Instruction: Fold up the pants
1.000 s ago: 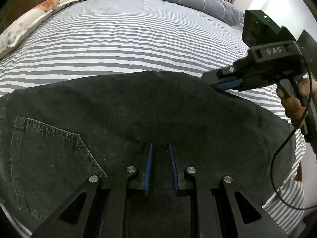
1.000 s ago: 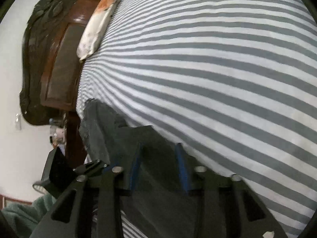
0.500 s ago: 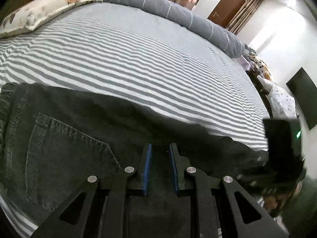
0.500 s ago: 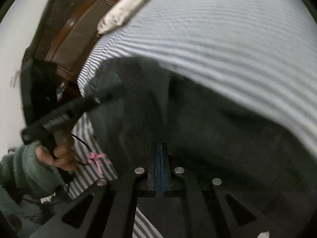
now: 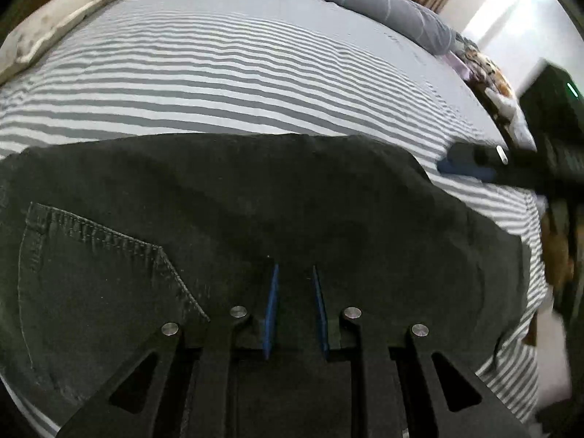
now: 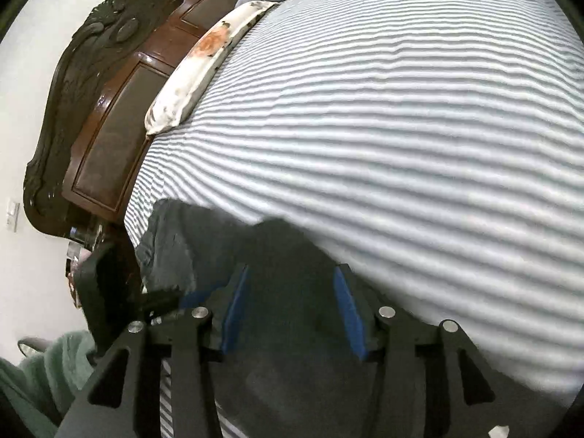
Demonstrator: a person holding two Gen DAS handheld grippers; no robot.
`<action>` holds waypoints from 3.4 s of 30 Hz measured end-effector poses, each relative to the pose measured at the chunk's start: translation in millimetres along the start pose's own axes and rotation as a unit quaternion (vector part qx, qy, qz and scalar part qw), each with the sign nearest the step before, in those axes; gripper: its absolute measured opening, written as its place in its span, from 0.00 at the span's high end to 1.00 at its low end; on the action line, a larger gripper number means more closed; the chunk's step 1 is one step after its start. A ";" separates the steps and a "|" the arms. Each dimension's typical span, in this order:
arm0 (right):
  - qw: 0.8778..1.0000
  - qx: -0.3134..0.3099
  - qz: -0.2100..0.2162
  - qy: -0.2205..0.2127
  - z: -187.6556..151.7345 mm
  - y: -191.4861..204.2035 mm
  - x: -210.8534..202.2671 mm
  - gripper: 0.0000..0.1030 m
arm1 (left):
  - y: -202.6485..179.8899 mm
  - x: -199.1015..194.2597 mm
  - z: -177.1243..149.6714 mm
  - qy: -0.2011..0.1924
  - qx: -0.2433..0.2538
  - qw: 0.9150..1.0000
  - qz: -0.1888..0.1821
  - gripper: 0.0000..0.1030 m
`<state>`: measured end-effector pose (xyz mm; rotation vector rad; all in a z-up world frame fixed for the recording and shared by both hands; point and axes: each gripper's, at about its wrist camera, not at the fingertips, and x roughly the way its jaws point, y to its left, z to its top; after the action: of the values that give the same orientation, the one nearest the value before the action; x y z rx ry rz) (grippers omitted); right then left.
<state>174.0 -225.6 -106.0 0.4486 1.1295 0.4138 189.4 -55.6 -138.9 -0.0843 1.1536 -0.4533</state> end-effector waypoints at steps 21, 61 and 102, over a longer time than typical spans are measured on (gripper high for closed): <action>0.990 -0.019 0.106 0.089 10.6 33.5 81.5 0.80 | 1.2 -6.6 -17.1 -0.010 -0.012 1.000 -0.004 0.81; 0.995 0.015 0.099 -0.022 37.0 50.4 68.5 0.93 | 38.2 -70.2 -23.2 -0.086 -0.071 0.993 -0.034 0.81; 0.980 0.121 -0.094 -0.128 -74.2 -8.3 -22.6 0.77 | -4.7 -27.0 -49.4 -0.024 0.050 0.997 0.063 0.81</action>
<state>97.7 -234.7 -119.7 0.5844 0.9640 0.0506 135.0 -41.2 -134.7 0.0630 1.0810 -0.3948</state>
